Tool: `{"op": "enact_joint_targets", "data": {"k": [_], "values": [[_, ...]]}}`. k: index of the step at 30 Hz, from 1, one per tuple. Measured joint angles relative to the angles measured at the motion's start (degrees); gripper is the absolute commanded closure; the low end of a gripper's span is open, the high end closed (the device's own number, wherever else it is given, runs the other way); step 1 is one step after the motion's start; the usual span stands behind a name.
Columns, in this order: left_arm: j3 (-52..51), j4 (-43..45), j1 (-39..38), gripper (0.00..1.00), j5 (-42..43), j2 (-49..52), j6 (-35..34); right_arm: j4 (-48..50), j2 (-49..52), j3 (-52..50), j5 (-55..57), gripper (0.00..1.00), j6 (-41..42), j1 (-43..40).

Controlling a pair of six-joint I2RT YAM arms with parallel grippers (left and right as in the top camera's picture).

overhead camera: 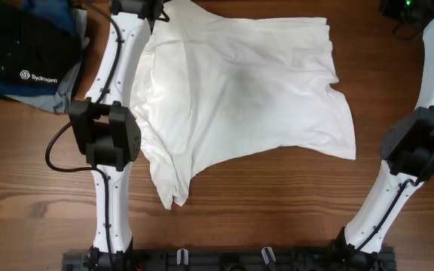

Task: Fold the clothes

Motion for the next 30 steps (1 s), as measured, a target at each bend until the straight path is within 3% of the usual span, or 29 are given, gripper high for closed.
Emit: {"op": "enact_joint_targets", "data": {"k": [14,20,21,22,23,24,25,27,28,29,30], "values": [[0.0,-12.4,0.3,0.96,1.7,-0.3,0.0,-18.4,0.0,-0.1,-10.1,0.96,0.2,2.6],[0.0,-15.1,-0.1,0.96,1.9,-0.3,0.0,-18.3,0.9,-1.0,-11.9,0.96,-0.9,4.7],[0.0,-15.3,-0.1,0.96,1.9,-0.3,0.0,-17.1,1.4,-1.0,-12.0,0.87,-1.0,4.8],[0.0,-15.5,-0.1,0.96,1.9,-0.3,0.0,-15.4,2.2,-1.0,-12.1,0.66,-1.1,4.9],[0.0,-15.8,-0.1,0.96,1.9,-0.3,0.0,-14.0,3.1,-1.0,-12.2,0.57,-0.9,4.9],[0.0,-16.3,-0.1,0.96,1.9,-0.3,0.0,-12.3,4.3,-1.0,-12.3,0.4,-1.0,4.9],[0.0,-16.5,-0.1,0.96,1.9,-0.3,0.0,-11.2,5.4,-1.0,-12.3,0.33,-0.7,4.9],[0.0,-17.0,-0.1,0.96,1.9,-0.3,0.0,-9.8,8.4,-1.0,-12.4,0.38,-0.8,4.8],[0.0,-17.2,-0.1,0.96,1.9,-0.3,0.0,-9.5,9.7,-1.0,-12.4,0.35,-0.9,4.9],[0.0,-17.2,-0.1,0.96,1.9,-0.3,0.0,-9.3,11.1,-1.1,-12.3,0.24,-1.2,4.9],[0.0,-17.2,-0.1,0.96,1.9,-0.3,0.0,-9.2,12.0,-1.2,-12.3,0.03,-1.6,4.9]]}}
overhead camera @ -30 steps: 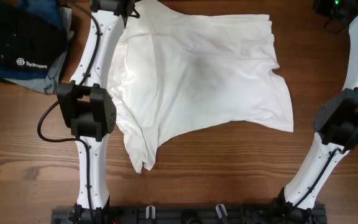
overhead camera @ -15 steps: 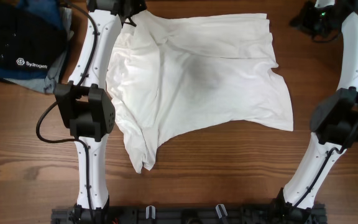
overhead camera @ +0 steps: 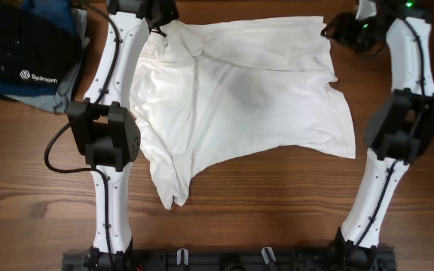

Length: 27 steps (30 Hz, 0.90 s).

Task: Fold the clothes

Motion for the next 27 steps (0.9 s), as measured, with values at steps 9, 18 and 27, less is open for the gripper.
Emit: {"op": "enact_joint_targets", "data": {"k": [9,18,27], "values": [[0.0,-1.1,0.0,0.96,0.0,0.0,0.0,8.4,2.4,-0.7,10.2,0.01,-5.4,4.2],[0.0,-2.1,0.0,0.96,0.0,0.0,0.0,18.6,2.4,-0.7,13.5,0.0,-5.8,6.3],[0.0,-2.2,0.0,0.96,0.0,0.0,0.0,19.0,3.0,-0.7,13.2,0.02,-5.9,3.2]]}}
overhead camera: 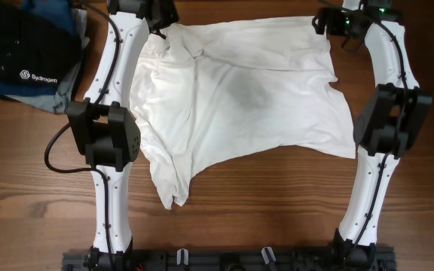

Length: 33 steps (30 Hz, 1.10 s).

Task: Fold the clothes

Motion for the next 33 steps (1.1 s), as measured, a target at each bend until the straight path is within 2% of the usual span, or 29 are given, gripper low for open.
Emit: {"op": "enact_joint_targets", "data": {"k": [5,7,8,12,13,15,16,17,19,20,21,23,24,25,26,27,28,30,33], "values": [[0.0,0.0,0.0,0.96,0.0,0.0,0.0,-1.1,3.1,0.0,-0.2,0.0,0.0,-0.3],[0.0,0.0,0.0,0.9,0.0,0.0,0.0,-1.5,4.0,0.0,-0.2,0.01,0.0,-0.2],[0.0,0.0,0.0,0.96,0.0,0.0,0.1,-1.5,4.2,0.0,-0.3,0.01,0.1,-0.2],[0.0,2.7,0.0,0.96,0.0,0.0,0.3,-2.4,4.2,0.1,-0.6,0.01,0.3,-0.2],[0.0,3.4,0.0,0.9,0.0,0.0,0.3,-2.7,4.2,0.3,-0.7,0.0,0.3,-0.2],[0.0,4.2,0.0,0.87,0.0,0.0,0.4,-3.9,4.2,0.6,-0.7,0.01,0.4,-0.2],[0.0,4.2,0.0,0.76,0.0,0.0,0.4,-4.3,4.2,0.9,-0.7,0.0,0.5,-0.2],[0.0,4.2,0.0,0.57,0.0,0.0,0.6,-4.6,4.2,1.1,-0.8,0.01,0.5,-0.2],[0.0,4.6,0.0,0.28,0.0,0.0,1.0,-5.3,4.2,1.5,-0.8,0.0,0.7,-0.2],[0.0,4.8,0.0,0.21,0.0,0.0,1.2,-5.6,4.2,1.7,-0.8,0.0,0.7,-0.2],[0.0,5.2,0.0,0.32,0.0,0.0,1.5,-6.2,4.2,2.2,-0.8,0.0,0.7,-0.2],[0.0,6.6,0.1,0.85,0.0,0.0,1.5,-7.7,4.2,3.6,-0.8,0.0,0.9,-0.2],[0.0,7.0,0.2,0.96,0.0,0.0,1.2,-8.6,4.2,4.4,-0.8,0.01,0.9,-0.2],[0.0,7.5,0.3,0.96,0.0,0.0,1.5,-9.7,4.2,5.5,-0.8,0.0,0.9,-0.2],[0.0,7.6,0.4,0.86,0.0,0.0,1.5,-10.4,4.2,6.3,-0.8,0.0,0.9,-0.2],[0.0,7.5,0.4,0.7,0.0,0.0,1.5,-11.3,4.2,7.9,-0.8,0.0,1.0,-0.2],[0.0,7.2,0.4,0.7,0.0,-0.1,1.9,-12.3,4.2,9.4,-0.8,0.0,1.0,-0.2],[0.0,5.6,0.5,0.77,0.0,-0.5,1.7,-14.1,4.1,12.0,-0.8,0.0,1.3,-0.2],[0.0,0.5,0.3,0.75,0.0,-1.8,1.7,-18.9,3.1,15.3,-0.8,0.0,1.6,-0.2]]}}
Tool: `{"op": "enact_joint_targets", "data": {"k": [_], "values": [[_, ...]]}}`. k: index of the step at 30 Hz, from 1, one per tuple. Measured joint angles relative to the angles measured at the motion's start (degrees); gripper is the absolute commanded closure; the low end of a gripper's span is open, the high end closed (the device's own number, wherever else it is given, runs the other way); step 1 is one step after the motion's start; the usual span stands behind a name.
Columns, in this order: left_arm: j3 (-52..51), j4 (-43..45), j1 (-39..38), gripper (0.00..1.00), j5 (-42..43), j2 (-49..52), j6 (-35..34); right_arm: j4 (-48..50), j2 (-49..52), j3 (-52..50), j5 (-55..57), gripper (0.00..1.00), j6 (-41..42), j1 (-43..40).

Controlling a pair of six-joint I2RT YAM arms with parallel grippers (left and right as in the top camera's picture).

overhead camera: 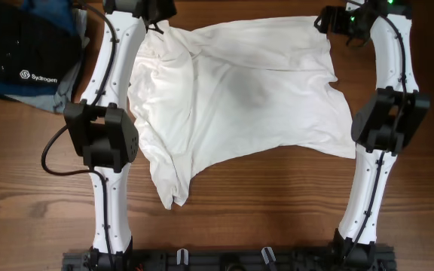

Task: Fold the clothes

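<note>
A white T-shirt lies spread on the wooden table, with one sleeve trailing toward the near edge at the lower left. My left gripper sits at the shirt's far left corner, where the fabric bunches up toward it, and looks shut on the cloth. At the far right corner is my right gripper, touching the shirt's edge. The overhead view does not show whether its fingers are open or shut.
A pile of dark and blue clothes with a white logo lies at the far left of the table. A black mounting rail runs along the near edge. Both white arms flank the shirt.
The left arm has shifted a little to the left, and the shirt's left edge has been drawn left with it. The right gripper has stayed at the far right corner, moving only slightly.
At first the left gripper was at the shirt's far left corner and the right arm stood away at the right edge. Then the right gripper was near the far right corner, and the left corner had bunched. Now both grippers are at the far corners.
</note>
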Motion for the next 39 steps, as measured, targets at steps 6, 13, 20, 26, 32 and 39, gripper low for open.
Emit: {"op": "enact_joint_targets", "data": {"k": [6,13,20,26,32,39], "values": [[0.0,-18.1,-0.3,0.76,0.0,-5.9,-0.9,-12.5,-8.1,1.2,0.0,0.0,0.2,0.0],[0.3,-36.5,-0.3,0.67,1.2,-9.1,-1.8,-29.2,-13.6,3.1,-0.4,0.0,3.1,0.0],[-1.1,-43.3,-1.7,0.89,6.3,-9.1,-1.8,-33.4,-13.5,1.2,-2.0,0.33,5.1,0.0],[-2.0,-43.3,-5.4,0.92,7.6,-9.1,-1.5,-33.4,-13.5,0.8,-4.2,0.25,2.9,0.6],[-2.4,-43.3,-9.9,0.82,7.1,-9.4,-1.4,-33.4,-15.1,0.3,-5.4,0.24,2.6,0.9],[-3.0,-43.2,-14.4,0.84,2.2,-15.3,-1.6,-33.4,-28.2,-0.2,-5.7,0.17,2.3,1.9]]}}
